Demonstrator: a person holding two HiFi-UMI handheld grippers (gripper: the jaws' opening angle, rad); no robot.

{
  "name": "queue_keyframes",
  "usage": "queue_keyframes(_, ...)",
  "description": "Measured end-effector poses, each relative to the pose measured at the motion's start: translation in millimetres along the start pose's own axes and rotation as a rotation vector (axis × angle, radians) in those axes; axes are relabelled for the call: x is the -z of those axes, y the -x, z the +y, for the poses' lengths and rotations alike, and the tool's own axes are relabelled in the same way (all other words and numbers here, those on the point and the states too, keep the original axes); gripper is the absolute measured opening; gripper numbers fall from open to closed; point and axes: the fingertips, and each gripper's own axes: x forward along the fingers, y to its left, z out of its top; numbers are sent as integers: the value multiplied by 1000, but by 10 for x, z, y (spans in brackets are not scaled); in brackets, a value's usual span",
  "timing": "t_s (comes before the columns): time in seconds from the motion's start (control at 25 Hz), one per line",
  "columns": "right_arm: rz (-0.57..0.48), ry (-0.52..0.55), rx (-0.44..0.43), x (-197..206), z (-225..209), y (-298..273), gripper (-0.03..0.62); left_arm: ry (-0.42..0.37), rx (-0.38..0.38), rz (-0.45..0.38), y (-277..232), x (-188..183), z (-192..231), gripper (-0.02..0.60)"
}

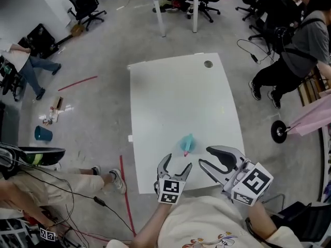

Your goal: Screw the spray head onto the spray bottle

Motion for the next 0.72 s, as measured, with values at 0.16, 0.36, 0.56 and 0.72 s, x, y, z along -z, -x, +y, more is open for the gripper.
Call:
queue_keyframes(0.16, -31, 60, 18, 72, 6, -70, 153, -8, -91, -26, 474, -375, 110, 6)
queue_keyframes(0.36, -41, 24, 1, 195, 114, -157, 152, 12, -98, -102, 824, -908, 24, 6)
queue_keyframes(0.56, -79, 5, 60, 200, 74, -148, 9, 85, -103, -144, 920, -1123, -9, 6)
queue_keyframes(0.72, -84, 30, 104, 217, -17, -83, 6, 68, -91, -164, 956, -1218, -136, 6)
